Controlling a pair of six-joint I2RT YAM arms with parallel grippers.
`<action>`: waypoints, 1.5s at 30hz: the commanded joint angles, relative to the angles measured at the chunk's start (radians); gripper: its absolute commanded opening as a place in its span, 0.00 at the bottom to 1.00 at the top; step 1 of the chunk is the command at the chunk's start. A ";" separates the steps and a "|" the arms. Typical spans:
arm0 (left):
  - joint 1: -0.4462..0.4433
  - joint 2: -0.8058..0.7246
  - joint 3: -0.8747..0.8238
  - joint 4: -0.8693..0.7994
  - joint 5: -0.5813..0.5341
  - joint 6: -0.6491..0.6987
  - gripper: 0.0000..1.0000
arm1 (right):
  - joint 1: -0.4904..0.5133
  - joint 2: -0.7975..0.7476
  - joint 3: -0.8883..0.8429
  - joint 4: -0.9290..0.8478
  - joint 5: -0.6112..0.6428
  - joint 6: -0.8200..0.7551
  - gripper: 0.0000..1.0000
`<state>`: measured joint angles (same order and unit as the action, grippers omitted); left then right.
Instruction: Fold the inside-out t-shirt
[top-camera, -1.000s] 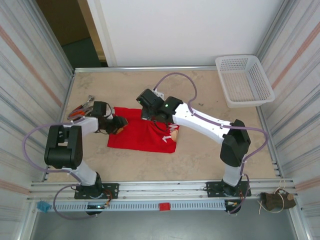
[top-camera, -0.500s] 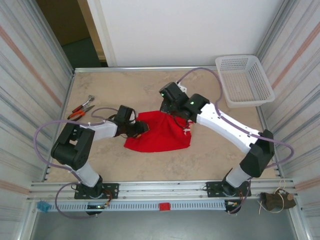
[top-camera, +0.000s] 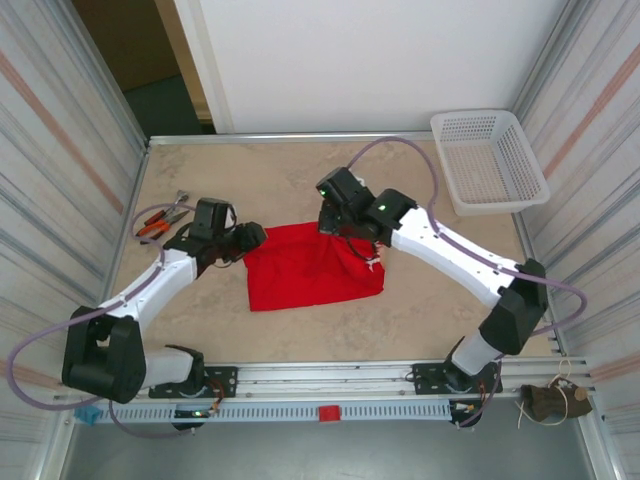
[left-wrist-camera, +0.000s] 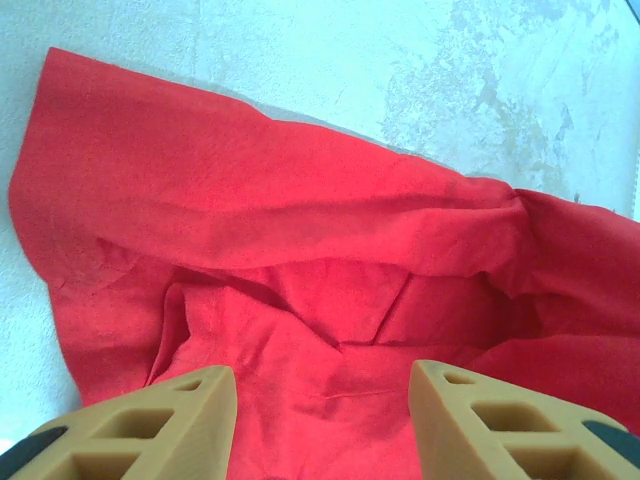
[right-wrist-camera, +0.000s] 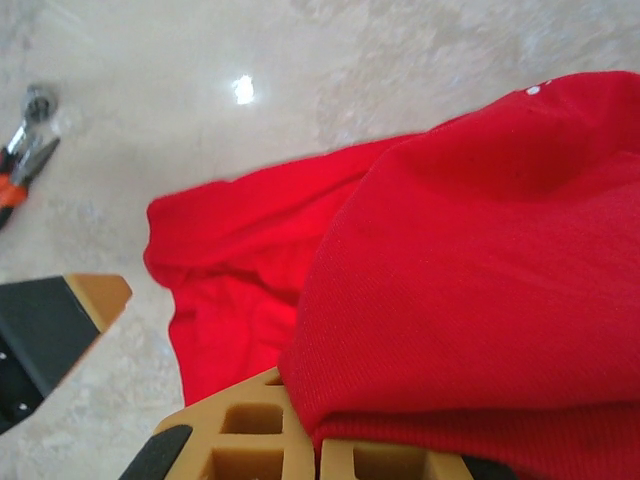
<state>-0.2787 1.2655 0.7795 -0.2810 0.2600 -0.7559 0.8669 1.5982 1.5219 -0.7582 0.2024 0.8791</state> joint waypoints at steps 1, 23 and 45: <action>0.022 -0.012 -0.012 -0.052 -0.001 0.023 0.49 | 0.039 0.049 0.075 -0.013 -0.024 -0.036 0.00; 0.273 0.027 -0.099 0.008 0.051 0.046 0.50 | 0.240 0.422 0.313 0.269 -0.308 -0.110 0.68; 0.033 0.050 0.020 -0.097 0.043 0.227 0.59 | 0.240 0.040 -0.221 0.195 -0.155 -0.261 0.70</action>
<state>-0.2241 1.3190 0.8043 -0.3340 0.3546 -0.5671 1.0771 1.6257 1.3144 -0.5560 0.0097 0.6514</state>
